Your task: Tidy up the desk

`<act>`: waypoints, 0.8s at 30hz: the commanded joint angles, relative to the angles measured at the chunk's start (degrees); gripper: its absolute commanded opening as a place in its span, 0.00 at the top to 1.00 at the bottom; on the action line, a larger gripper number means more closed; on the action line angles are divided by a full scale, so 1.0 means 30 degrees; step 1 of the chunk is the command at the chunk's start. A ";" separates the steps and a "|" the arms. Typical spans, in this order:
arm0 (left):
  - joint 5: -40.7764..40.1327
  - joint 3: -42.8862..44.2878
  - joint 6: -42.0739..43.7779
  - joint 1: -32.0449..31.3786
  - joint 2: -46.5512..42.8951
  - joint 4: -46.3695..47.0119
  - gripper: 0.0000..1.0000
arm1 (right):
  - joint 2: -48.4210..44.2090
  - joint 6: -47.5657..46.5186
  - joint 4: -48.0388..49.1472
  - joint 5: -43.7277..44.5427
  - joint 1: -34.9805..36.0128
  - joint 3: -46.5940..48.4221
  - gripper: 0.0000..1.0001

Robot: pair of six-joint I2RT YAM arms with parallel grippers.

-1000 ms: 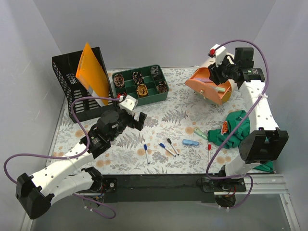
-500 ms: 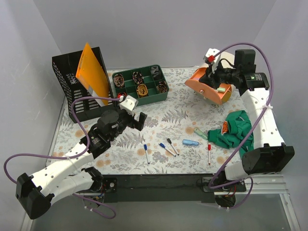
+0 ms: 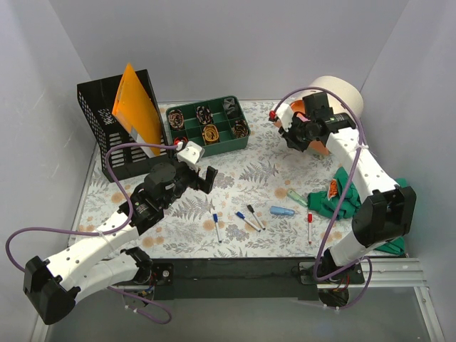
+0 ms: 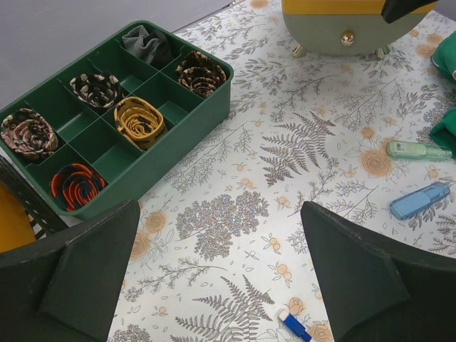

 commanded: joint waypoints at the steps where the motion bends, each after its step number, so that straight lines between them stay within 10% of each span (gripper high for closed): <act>1: 0.0073 0.0032 0.0024 0.0022 -0.0001 0.0024 0.02 | -0.0065 0.0604 0.2174 0.4698 -0.0121 -0.0618 0.84; 11: 0.0044 0.0032 0.0082 0.0022 0.0087 0.0052 0.02 | 0.0081 -0.0537 0.5545 1.0093 -0.0150 -0.1177 0.37; 24: 0.0014 0.0003 0.0112 0.0022 -0.0030 0.0023 0.02 | 0.1136 -0.0831 0.6602 1.0477 -0.1789 -0.0533 0.32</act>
